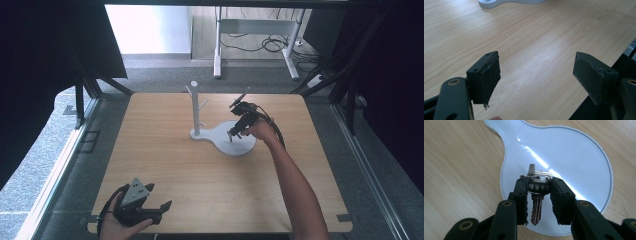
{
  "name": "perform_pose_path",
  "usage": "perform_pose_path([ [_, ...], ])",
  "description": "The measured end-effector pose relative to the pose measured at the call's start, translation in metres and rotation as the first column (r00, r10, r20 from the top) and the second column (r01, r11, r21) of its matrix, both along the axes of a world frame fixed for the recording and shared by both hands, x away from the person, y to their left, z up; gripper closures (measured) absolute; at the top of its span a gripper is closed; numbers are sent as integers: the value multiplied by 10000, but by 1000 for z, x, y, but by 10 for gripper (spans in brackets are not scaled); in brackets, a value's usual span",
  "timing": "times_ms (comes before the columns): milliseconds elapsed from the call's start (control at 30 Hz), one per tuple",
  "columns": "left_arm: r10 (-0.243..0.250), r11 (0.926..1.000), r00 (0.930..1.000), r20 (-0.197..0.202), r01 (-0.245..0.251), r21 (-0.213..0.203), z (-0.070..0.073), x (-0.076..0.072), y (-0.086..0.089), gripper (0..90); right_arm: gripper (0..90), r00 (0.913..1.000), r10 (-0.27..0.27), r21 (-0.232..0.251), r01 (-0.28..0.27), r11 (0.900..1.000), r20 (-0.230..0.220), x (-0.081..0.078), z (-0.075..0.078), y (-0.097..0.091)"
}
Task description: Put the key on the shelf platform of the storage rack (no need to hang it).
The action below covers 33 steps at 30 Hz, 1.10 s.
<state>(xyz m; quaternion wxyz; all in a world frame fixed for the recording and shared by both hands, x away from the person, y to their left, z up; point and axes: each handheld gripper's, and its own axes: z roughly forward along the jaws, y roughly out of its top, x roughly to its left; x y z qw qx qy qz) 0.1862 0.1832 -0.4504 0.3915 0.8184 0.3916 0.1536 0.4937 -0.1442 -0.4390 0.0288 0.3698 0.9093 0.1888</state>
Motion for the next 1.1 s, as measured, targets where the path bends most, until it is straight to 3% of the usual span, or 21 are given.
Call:
perform_pose_path([
  [267,51,10000,10000,-9,-51,5,0,0,1,222,677,9988,-429,-182,425,9989,-229,7,-23,-5],
  [700,82,9999,10000,15,-83,86,-1,0,0,222,674,9982,-547,-65,546,9985,-232,7,-38,-6],
  [833,55,9999,10000,-19,-55,93,-2,0,0,222,667,9983,-534,-228,529,9983,-227,7,-41,-4],
  [933,82,9999,10000,-42,-81,112,-2,1,1,222,616,9982,-553,-268,547,9981,-236,8,-43,-4],
  [967,113,9999,9999,-21,-113,68,-2,1,2,222,554,9977,-656,-317,651,9974,-171,7,-42,-5],
  [1100,108,9999,9999,-25,-108,66,-2,1,2,222,521,9964,-842,-267,841,9961,-25,6,-38,-8],
])
